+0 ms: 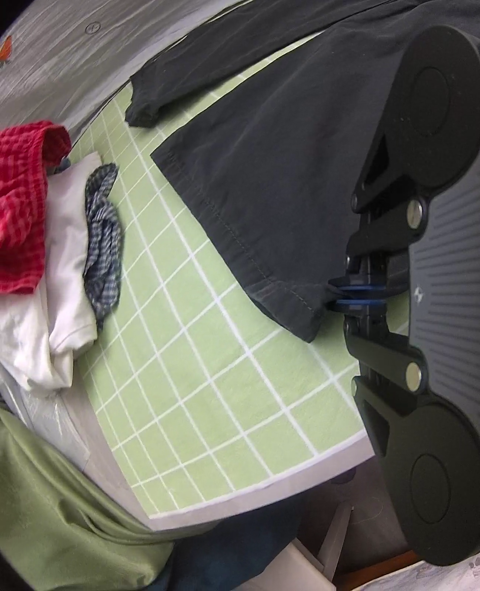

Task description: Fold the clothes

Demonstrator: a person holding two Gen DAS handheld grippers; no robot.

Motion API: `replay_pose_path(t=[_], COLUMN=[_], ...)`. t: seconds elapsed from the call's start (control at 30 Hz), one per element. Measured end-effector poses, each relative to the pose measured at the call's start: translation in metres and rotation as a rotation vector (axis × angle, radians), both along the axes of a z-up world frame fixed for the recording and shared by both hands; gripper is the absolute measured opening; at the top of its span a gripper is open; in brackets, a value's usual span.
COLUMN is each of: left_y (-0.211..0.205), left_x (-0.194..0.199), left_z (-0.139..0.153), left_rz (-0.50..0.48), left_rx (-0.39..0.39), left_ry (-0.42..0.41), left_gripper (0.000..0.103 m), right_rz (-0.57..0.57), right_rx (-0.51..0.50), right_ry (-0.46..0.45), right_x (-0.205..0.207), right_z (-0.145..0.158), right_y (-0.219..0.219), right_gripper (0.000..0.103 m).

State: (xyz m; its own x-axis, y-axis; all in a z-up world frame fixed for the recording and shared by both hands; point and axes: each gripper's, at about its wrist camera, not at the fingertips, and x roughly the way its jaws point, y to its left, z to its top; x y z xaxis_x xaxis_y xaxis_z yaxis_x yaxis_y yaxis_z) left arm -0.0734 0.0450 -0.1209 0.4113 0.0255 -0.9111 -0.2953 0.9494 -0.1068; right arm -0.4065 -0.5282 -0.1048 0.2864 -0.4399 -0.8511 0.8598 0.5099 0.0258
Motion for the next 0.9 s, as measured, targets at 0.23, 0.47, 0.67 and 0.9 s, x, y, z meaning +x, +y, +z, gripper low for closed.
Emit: replay_pose_path(t=[0.23, 0.47, 0.67, 0.9], left_y=[0.012, 0.017, 0.019, 0.017], left_x=[0.007, 0.006, 0.007, 0.009], left_z=[0.0, 0.0, -0.002, 0.003], left_rz=[0.007, 0.043, 0.051, 0.069], left_rx=[0.034, -0.012, -0.022, -0.021], left_ry=[0.0, 0.006, 0.013, 0.018], left_gripper=[0.006, 0.006, 0.006, 0.006], right_rz=[-0.145, -0.385, -0.403, -0.465], right_rx=[0.057, 0.105, 0.148, 0.161], right_ry=[-0.064, -0.133, -0.189, -0.264], right_x=[-0.025, -0.058, -0.06, -0.05], right_z=[-0.009, -0.033, -0.044, -0.044], right_y=[-0.015, -0.043, -0.066, -0.083], right_gripper=[0.103, 0.103, 0.103, 0.069])
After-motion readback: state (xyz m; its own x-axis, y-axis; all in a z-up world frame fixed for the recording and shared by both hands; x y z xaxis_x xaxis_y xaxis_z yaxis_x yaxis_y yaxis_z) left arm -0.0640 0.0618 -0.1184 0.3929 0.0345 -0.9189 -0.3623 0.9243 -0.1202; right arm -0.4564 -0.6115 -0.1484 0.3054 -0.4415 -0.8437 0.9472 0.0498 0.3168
